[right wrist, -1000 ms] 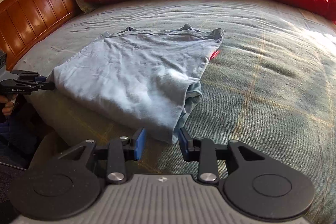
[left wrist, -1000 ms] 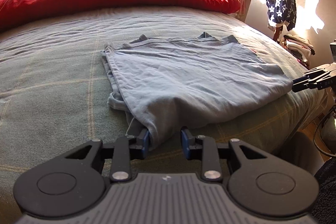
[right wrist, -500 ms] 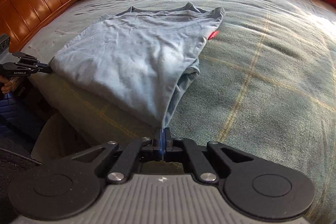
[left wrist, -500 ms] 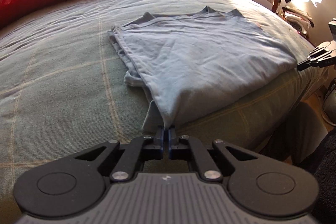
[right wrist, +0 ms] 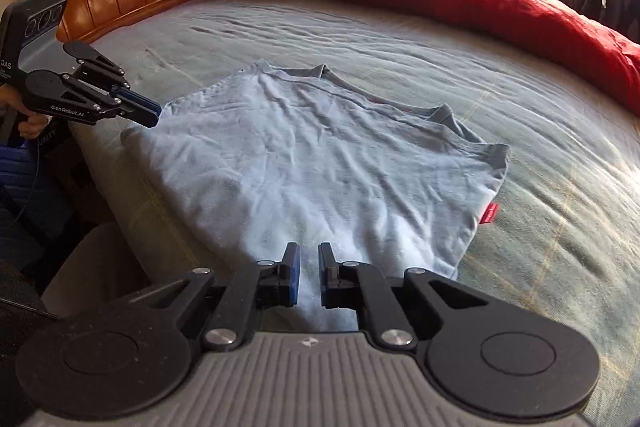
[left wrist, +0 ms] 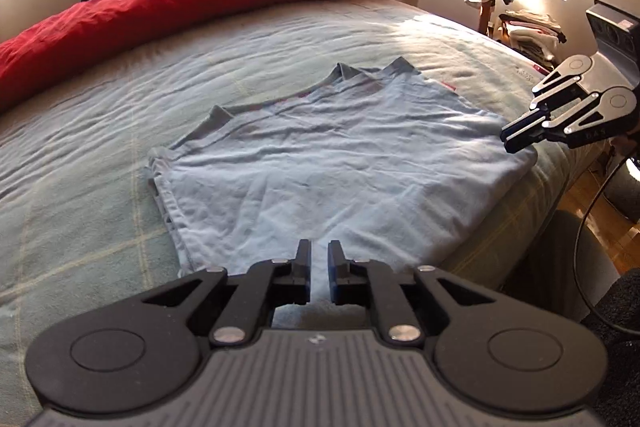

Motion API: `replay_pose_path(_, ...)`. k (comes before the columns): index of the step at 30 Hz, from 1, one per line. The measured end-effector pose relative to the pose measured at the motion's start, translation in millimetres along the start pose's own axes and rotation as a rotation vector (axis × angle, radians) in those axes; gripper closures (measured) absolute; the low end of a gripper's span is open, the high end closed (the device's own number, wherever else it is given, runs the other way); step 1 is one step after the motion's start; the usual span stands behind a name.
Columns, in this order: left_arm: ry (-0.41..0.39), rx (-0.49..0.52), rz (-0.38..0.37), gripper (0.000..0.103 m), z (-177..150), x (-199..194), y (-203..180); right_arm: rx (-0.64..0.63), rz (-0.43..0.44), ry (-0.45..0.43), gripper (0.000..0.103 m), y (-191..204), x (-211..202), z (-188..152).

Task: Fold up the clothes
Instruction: 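Open both grippers and release the folded shirt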

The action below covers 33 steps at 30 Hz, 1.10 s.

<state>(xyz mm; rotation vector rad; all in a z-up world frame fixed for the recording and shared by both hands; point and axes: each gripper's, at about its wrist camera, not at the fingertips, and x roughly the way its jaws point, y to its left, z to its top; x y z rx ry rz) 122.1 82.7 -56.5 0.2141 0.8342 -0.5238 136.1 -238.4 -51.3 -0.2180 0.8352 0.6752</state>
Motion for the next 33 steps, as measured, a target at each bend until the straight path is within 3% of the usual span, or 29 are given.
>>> replay_pose_path(3, 0.064, -0.022, -0.004, 0.093, -24, 13, 1, 0.008, -0.013, 0.053, 0.091, 0, 16, -15)
replay_pose_path(8, 0.038, -0.031, 0.026, 0.091, -14, 2, 6, 0.089, -0.026, 0.075, 0.091, -15, 2, -38)
replay_pose_path(12, 0.016, -0.037, 0.050, 0.087, -5, -7, 10, 0.054, -0.034, 0.034, 0.084, -8, -11, -24)
replay_pose_path(15, 0.000, -0.042, 0.068, 0.085, 1, -14, 13, 0.033, 0.014, -0.021, 0.081, 4, 0, -3)
replay_pose_path(17, -0.008, -0.043, 0.027, 0.085, 8, -4, 2, 0.020, 0.046, -0.058, 0.081, 13, 8, 11)
replay_pose_path(22, 0.003, -0.029, -0.071, 0.081, 20, 22, -28, 0.069, 0.127, -0.064, 0.081, 25, 43, 22)
replay_pose_path(25, 0.051, -0.002, -0.038, 0.073, 11, 39, -43, 0.095, 0.118, -0.021, 0.080, 26, 58, 13)
replay_pose_path(31, 0.029, -0.107, -0.031, 0.073, -7, 19, -27, 0.223, 0.105, -0.033, 0.079, 0, 23, -18)
replay_pose_path(33, 0.011, -0.121, 0.011, 0.063, -3, 10, -21, 0.223, 0.061, -0.054, 0.071, -6, 10, -18)
